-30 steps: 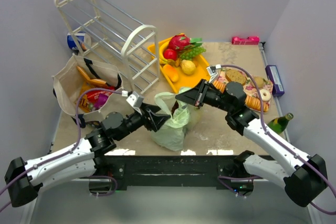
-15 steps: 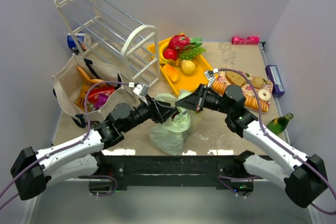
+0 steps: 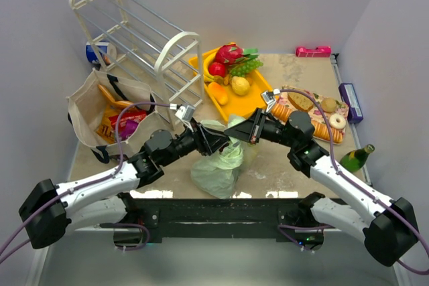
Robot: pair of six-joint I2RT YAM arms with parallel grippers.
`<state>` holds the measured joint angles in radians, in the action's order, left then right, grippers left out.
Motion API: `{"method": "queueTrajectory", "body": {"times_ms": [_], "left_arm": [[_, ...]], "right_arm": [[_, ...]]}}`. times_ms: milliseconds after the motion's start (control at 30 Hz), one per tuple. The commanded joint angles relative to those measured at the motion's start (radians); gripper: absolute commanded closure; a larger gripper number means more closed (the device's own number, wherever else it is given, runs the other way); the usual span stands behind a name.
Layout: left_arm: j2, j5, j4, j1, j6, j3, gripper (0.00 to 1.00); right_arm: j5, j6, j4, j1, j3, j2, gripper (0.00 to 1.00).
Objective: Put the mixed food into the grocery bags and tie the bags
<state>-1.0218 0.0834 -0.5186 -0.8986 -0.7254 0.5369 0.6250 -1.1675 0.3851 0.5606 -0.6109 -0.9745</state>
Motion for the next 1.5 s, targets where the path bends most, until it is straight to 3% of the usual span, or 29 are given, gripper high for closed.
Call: {"method": "queueTrajectory", "body": {"times_ms": [0, 467, 567, 800, 967, 1200, 1467], "left_arm": [[-0.02, 0.01, -0.11, 0.006, -0.022, 0.037, 0.56], [-0.055, 0.016, -0.228, 0.006, -0.026, 0.02, 0.62], [-0.066, 0.027, -0.264, 0.006, -0.031, 0.017, 0.7], [-0.06, 0.029, -0.325, 0.006, -0.04, -0.006, 1.0], [-0.031, 0.01, -0.296, 0.006, -0.031, -0.025, 1.0], [-0.017, -0.017, -0.204, 0.006, -0.032, -0.025, 1.0], [0.0, -0.045, -0.179, 0.006, -0.032, -0.028, 1.0]], "right_arm": [[0.035, -0.023, 0.075, -0.002, 0.008, 0.016, 1.0], [0.038, -0.029, 0.098, -0.004, 0.037, 0.008, 1.0], [0.036, -0.032, 0.101, -0.002, 0.04, 0.007, 1.0], [0.035, -0.034, 0.101, -0.004, 0.053, 0.007, 1.0], [0.031, -0.024, 0.08, -0.004, 0.046, 0.007, 1.0], [0.019, 0.061, -0.058, -0.01, -0.001, 0.056, 0.68], [-0.005, 0.156, -0.279, -0.036, -0.047, 0.123, 0.44]]}}
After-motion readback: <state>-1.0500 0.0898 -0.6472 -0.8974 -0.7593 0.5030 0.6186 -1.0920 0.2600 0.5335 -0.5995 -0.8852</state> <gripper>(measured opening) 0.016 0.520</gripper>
